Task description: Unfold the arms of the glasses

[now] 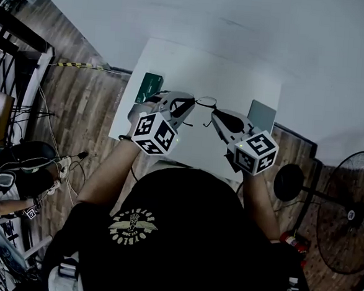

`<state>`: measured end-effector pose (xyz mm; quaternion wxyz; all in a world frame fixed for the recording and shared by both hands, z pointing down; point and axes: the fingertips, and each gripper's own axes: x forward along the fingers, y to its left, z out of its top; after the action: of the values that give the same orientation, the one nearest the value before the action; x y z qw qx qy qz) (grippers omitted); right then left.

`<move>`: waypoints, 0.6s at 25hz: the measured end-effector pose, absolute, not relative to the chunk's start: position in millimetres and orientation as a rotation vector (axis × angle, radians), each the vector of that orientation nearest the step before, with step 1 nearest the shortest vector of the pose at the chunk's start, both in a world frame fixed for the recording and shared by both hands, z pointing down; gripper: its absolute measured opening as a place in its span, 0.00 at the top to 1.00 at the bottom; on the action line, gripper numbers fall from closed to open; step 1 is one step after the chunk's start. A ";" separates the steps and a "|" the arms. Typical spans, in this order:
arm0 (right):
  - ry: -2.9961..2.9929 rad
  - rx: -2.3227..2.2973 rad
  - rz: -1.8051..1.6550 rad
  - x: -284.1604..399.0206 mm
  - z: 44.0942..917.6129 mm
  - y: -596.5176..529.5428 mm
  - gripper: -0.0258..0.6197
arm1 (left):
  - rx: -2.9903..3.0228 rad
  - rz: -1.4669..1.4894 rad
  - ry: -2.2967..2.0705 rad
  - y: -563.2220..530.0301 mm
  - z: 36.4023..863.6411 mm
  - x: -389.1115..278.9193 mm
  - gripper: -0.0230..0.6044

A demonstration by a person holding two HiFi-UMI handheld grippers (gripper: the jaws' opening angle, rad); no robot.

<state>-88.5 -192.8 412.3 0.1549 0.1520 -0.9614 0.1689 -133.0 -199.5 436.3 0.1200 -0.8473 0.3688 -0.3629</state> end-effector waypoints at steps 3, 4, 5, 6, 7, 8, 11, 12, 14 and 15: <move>-2.731 0.450 0.471 -96.2 412.6 -191.9 0.93 | -2.456 -1.069 1.032 -200.2 433.3 -142.2 0.93; -2.723 0.454 0.465 -99.6 412.8 -191.3 0.93 | -2.451 -1.073 1.017 -200.3 432.5 -146.0 0.93; -2.715 0.458 0.459 -102.7 413.2 -190.8 0.93 | -2.446 -1.076 1.002 -200.3 432.3 -149.4 0.93; -2.708 0.462 0.452 -104.9 413.7 -190.8 0.93 | -2.442 -1.079 0.987 -200.7 432.4 -151.8 0.93; -2.702 0.466 0.448 -106.0 414.2 -191.2 0.93 | -2.438 -1.082 0.973 -201.5 432.7 -152.9 0.93; -2.697 0.470 0.447 -106.1 414.7 -192.0 0.93 | -2.433 -1.084 0.960 -202.4 432.9 -153.1 0.93; -2.684 0.483 0.453 -105.7 415.5 -193.1 0.93 | -2.421 -1.087 0.922 -203.3 432.6 -153.4 0.93; -2.679 0.487 0.457 -106.8 415.9 -192.9 0.93 | -2.416 -1.090 0.909 -202.9 432.7 -154.7 0.93; -2.666 0.488 0.460 -110.8 417.7 -191.8 0.93 | -2.406 -1.099 0.879 -202.4 434.1 -158.7 0.93; -2.657 0.487 0.458 -113.0 419.2 -191.1 0.93 | -2.402 -1.105 0.863 -202.3 435.0 -161.0 0.93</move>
<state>-113.0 -191.1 419.2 0.1998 0.1740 -0.9502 0.1637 -161.0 -202.3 435.0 0.1793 -0.8496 0.3054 -0.3908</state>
